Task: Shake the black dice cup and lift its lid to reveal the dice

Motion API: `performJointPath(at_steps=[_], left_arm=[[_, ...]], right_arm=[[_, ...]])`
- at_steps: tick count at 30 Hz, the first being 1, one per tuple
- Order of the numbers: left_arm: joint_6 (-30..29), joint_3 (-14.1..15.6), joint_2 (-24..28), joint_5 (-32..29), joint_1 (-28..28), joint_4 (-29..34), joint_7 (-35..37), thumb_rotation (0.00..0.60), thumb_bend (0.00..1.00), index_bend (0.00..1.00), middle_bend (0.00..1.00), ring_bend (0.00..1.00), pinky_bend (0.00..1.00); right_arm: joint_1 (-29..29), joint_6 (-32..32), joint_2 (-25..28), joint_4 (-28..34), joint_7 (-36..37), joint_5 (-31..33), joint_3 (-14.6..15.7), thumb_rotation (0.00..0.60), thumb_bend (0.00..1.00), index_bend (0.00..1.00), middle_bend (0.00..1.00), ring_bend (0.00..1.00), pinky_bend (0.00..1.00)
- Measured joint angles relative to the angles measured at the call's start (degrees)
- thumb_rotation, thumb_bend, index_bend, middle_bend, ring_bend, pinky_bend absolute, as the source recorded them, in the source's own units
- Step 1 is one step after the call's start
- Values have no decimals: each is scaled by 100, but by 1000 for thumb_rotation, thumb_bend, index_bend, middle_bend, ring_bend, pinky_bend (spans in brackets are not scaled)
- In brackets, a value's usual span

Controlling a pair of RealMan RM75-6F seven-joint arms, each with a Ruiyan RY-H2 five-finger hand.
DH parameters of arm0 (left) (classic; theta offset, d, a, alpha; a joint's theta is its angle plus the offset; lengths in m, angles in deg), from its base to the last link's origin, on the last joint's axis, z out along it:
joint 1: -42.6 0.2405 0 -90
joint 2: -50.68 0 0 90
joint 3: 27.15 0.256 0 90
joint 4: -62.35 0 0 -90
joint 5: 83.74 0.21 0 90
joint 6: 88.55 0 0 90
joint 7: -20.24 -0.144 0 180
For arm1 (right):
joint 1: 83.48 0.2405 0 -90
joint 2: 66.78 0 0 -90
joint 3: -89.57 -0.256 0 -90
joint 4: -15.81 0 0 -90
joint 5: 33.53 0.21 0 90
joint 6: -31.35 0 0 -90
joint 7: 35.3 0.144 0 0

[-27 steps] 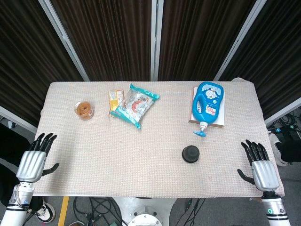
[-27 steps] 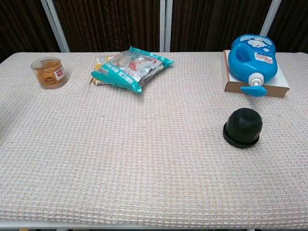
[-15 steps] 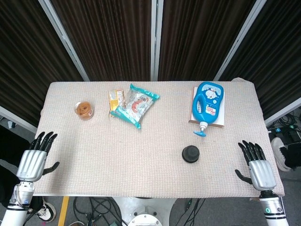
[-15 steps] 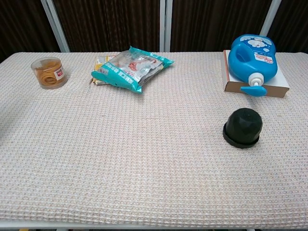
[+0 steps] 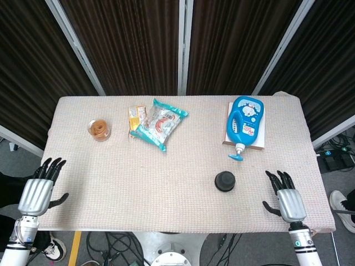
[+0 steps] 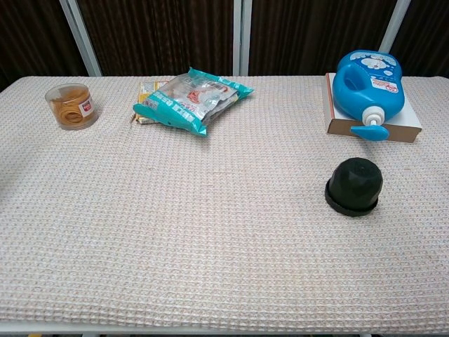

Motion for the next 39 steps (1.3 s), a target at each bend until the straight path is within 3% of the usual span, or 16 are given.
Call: performJointPath(at_steps=[18, 39], left_arm=[[36, 7, -79, -97, 49, -304, 269, 600, 174, 92, 74, 0, 190], [47, 54, -68, -91, 118, -539, 605, 600, 174, 92, 74, 0, 191]], right_arm=[[440, 796, -326, 559, -328, 472, -245, 600, 101, 0, 206, 0, 0], [758, 1193, -1034, 345, -444, 921, -450, 600, 101, 0, 185, 0, 0]])
